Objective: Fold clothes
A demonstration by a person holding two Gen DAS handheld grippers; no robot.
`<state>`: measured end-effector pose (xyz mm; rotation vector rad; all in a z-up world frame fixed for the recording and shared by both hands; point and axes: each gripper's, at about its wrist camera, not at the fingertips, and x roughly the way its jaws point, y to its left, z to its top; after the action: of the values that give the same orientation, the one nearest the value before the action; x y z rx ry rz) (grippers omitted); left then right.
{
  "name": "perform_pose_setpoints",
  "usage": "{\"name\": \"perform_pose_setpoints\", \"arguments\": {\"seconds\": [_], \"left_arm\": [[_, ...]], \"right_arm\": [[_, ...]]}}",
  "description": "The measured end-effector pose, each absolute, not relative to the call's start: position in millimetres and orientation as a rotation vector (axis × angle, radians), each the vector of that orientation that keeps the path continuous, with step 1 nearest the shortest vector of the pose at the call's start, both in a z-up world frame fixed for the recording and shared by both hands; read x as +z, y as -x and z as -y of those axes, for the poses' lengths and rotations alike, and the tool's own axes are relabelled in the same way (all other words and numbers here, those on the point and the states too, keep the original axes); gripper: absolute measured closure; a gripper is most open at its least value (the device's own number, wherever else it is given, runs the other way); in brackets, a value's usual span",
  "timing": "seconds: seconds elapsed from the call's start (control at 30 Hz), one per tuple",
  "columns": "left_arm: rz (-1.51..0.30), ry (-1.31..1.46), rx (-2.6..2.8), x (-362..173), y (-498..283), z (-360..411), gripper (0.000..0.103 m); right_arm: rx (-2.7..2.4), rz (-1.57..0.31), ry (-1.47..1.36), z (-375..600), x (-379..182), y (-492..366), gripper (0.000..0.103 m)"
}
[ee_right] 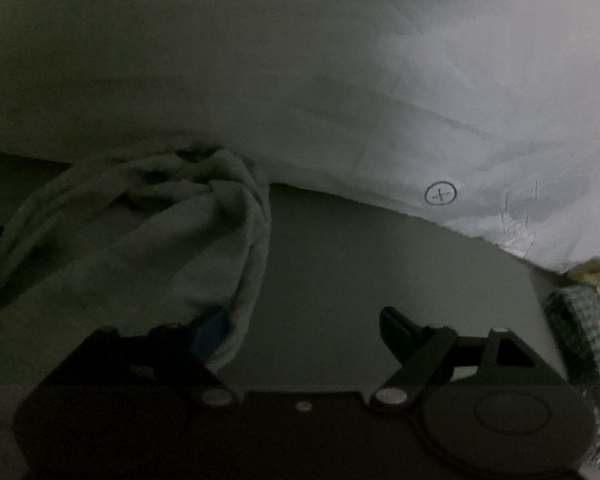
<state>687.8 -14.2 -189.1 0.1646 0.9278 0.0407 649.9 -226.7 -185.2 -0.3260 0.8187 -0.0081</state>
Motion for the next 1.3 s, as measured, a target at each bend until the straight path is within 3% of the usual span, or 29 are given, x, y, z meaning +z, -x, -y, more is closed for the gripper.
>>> {"name": "perform_pose_setpoints", "arguments": {"seconds": [0.43,0.87,1.1,1.3], "left_arm": [[-0.888,0.140,-0.124,-158,-650,-20,0.003],[-0.844,-0.160,0.142,-166,-678,4,0.001],[-0.736,-0.219,0.358,-143,-646,-13,0.001],[-0.659,-0.112,0.456,-114,-585,-30,0.001]], "right_arm": [[0.010,-0.810,0.375,228,-185,-655,0.019],[0.008,-0.768,0.438,227,-189,-663,0.015],[-0.075,-0.691,0.682,228,-189,-648,0.016],[-0.105,-0.566,0.693,243,-152,-603,0.016]]}}
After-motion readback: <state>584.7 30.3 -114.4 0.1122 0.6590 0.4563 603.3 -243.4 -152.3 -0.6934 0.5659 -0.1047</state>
